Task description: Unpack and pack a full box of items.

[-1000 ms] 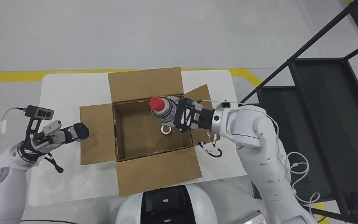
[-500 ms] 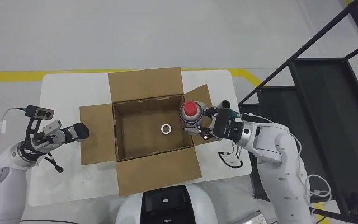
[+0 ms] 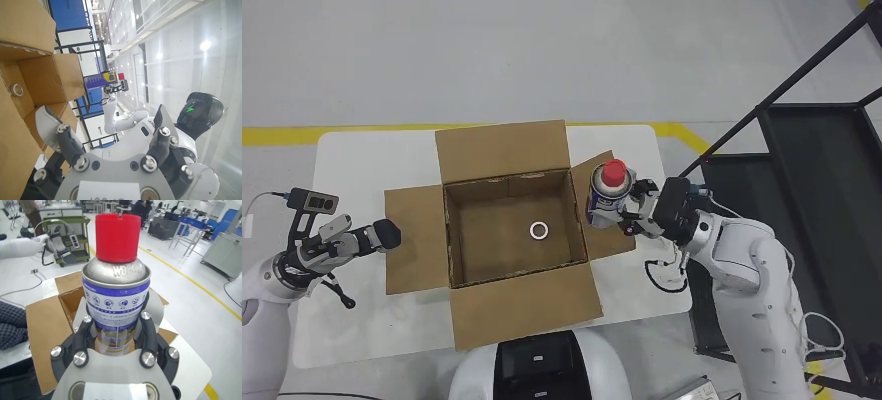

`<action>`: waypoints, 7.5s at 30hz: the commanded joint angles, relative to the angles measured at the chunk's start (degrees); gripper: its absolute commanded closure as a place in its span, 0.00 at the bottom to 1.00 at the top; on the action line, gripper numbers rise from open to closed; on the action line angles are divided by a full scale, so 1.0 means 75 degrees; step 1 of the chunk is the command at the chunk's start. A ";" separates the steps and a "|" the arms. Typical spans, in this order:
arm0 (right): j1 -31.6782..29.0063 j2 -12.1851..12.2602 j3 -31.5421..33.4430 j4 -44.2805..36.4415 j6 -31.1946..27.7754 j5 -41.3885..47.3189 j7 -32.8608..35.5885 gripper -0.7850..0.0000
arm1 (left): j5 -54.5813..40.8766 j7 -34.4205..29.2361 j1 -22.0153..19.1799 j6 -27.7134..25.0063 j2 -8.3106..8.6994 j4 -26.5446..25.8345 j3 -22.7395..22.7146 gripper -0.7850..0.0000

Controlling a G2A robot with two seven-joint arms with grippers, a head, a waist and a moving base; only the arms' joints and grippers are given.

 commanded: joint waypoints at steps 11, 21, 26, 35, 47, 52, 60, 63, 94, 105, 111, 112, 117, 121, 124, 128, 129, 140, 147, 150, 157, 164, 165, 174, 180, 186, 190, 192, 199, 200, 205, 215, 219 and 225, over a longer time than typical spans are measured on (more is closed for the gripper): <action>-0.0471 0.0260 0.1505 0.2329 -0.0469 -0.0054 -0.3015 1.00 | -0.0001 -0.0001 0.0000 0.0000 0.0000 0.0000 0.0000 0.00; -0.0459 0.0306 0.1275 0.2887 -0.0469 -0.1281 -0.4274 1.00 | -0.0001 -0.0001 0.0000 0.0000 0.0000 0.0000 0.0000 0.00; -0.0459 0.0306 0.1275 0.2887 -0.0469 -0.1281 -0.4274 1.00 | -0.0001 -0.0001 0.0000 0.0000 0.0000 0.0000 0.0000 0.00; -0.0467 0.0332 0.1365 0.3459 0.0359 -0.1446 -0.4208 1.00 | -0.0001 -0.0001 0.0000 0.0000 0.0000 0.0000 0.0000 0.00; 0.0777 0.0298 0.0333 0.6837 0.1171 -0.2793 -0.6070 1.00 | -0.0001 -0.0001 0.0000 0.0000 0.0000 0.0000 0.0000 0.00; 0.1560 0.0286 -0.0113 0.8275 0.1736 -0.3467 -0.7036 1.00 | -0.0001 -0.0001 0.0000 0.0000 0.0000 0.0000 0.0000 0.00; 0.2437 0.0305 -0.0567 0.9957 0.2482 -0.4173 -0.7869 1.00 | -0.0001 -0.0001 0.0000 0.0000 0.0000 0.0000 0.0000 0.00; 0.2674 0.0290 -0.0728 1.0423 0.2690 -0.4275 -0.8106 1.00 | -0.0001 -0.0001 0.0000 0.0000 0.0000 0.0000 0.0000 0.00; 0.3094 0.0374 -0.1526 1.1646 0.3145 -0.4453 -1.0174 0.00 | -0.0001 -0.0001 0.0000 0.0000 0.0000 0.0000 0.0000 0.00; 0.1764 0.0877 -0.0646 0.8352 0.2520 -0.4275 -1.0134 0.00 | -0.0001 -0.0001 0.0000 0.0000 0.0000 0.0000 0.0000 0.00; 0.0453 0.1069 0.0130 0.4867 0.1775 -0.3708 -0.7981 0.00 | -0.0001 -0.0001 0.0000 0.0000 0.0000 0.0000 0.0000 0.00; 0.0243 0.1091 0.0233 0.4307 0.1645 -0.3615 -0.7466 0.00 | -0.0001 -0.0001 0.0000 0.0000 0.0000 0.0000 0.0000 0.00; -0.0219 0.1176 0.0429 0.2217 0.0923 -0.2950 -0.4544 0.00 | -0.0001 -0.0001 0.0000 0.0000 0.0000 0.0000 0.0000 0.00; 0.0119 0.1220 -0.0002 0.1286 0.0564 -0.2696 -0.2368 0.00 | -0.0001 -0.0001 0.0000 0.0000 0.0000 0.0000 0.0000 0.00; 0.0568 0.1238 -0.0533 0.0852 0.0368 -0.2761 -0.1205 0.00 | -0.0001 -0.0001 0.0000 0.0000 0.0000 0.0000 0.0000 0.00; 0.1226 0.1215 -0.1398 0.0752 0.0363 -0.2878 -0.0209 0.00 | -0.0001 -0.0001 0.0000 0.0000 0.0000 0.0000 0.0000 0.00; 0.1361 0.1202 -0.1631 0.0755 0.0356 -0.2875 -0.0050 0.00 | -0.0001 -0.0001 0.0000 0.0000 0.0000 0.0000 0.0000 0.00; 0.1580 0.1178 -0.1988 0.0753 0.0406 -0.2850 0.0162 0.00 | -0.0001 -0.0001 0.0000 0.0000 0.0000 0.0000 0.0000 0.00; 0.1580 0.1178 -0.1988 0.0753 0.0406 -0.2850 0.0162 0.00 | -0.0001 -0.0001 0.0000 0.0000 0.0000 0.0000 0.0000 0.00; 0.1580 0.1178 -0.1988 0.0753 0.0406 -0.2850 0.0162 0.00 | -0.0001 -0.0001 0.0000 0.0000 0.0000 0.0000 0.0000 0.00; 0.1580 0.1178 -0.1988 0.0753 0.0406 -0.2850 0.0162 0.00 | -0.0001 -0.0001 0.0000 0.0000 0.0000 0.0000 0.0000 0.00; 0.1580 0.1178 -0.1988 0.0753 0.0406 -0.2850 0.0162 0.00 | -0.0001 -0.0001 0.0000 0.0000 0.0000 0.0000 0.0000 0.00; 0.1580 0.1178 -0.1988 0.0753 0.0406 -0.2850 0.0162 0.00 | -0.0001 -0.0001 0.0000 0.0000 0.0000 0.0000 0.0000 0.00; 0.1580 0.1178 -0.1988 0.0753 0.0406 -0.2850 0.0162 0.00 | -0.0001 -0.0001 0.0000 0.0000 0.0000 0.0000 0.0000 0.00; 0.1580 0.1178 -0.1988 0.0753 0.0406 -0.2850 0.0162 0.00 | -0.0001 -0.0001 0.0000 0.0000 0.0000 0.0000 0.0000 0.00; 0.1580 0.1178 -0.1988 0.0753 0.0406 -0.2850 0.0162 0.00 | -0.0001 -0.0001 0.0000 0.0000 0.0000 0.0000 0.0000 0.00; 0.1580 0.1178 -0.1988 0.0753 0.0406 -0.2850 0.0162 0.00 | -0.0001 -0.0001 0.0000 0.0000 0.0000 0.0000 0.0000 0.00; 0.1580 0.1178 -0.1988 0.0753 0.0406 -0.2850 0.0162 0.00 | -0.0001 -0.0001 0.0000 0.0000 0.0000 0.0000 0.0000 0.00; 0.1580 0.1178 -0.1988 0.0753 0.0406 -0.2850 0.0162 0.00 | -0.0001 -0.0001 0.0000 0.0000 0.0000 0.0000 0.0000 0.00; 0.1580 0.1178 -0.1988 0.0753 0.0406 -0.2850 0.0162 0.00 | -0.0001 -0.0001 0.0000 0.0000 0.0000 0.0000 0.0000 0.00; 0.1580 0.1178 -0.1988 0.0753 0.0406 -0.2850 0.0162 0.00 | -0.0001 -0.0001 0.0000 0.0000 0.0000 0.0000 0.0000 0.00; 0.1580 0.1178 -0.1988 0.0753 0.0406 -0.2850 0.0162 0.00 | -0.0001 -0.0001 0.0000 0.0000 0.0000 0.0000 0.0000 0.00; 0.1580 0.1178 -0.1988 0.0753 0.0406 -0.2850 0.0162 0.00 | -0.0001 -0.0001 0.0000 0.0000 0.0000 0.0000 0.0000 0.00; 0.1580 0.1178 -0.1988 0.0753 0.0406 -0.2850 0.0162 0.00 | -0.0001 -0.0001 0.0000 0.0000 0.0000 0.0000 0.0000 0.00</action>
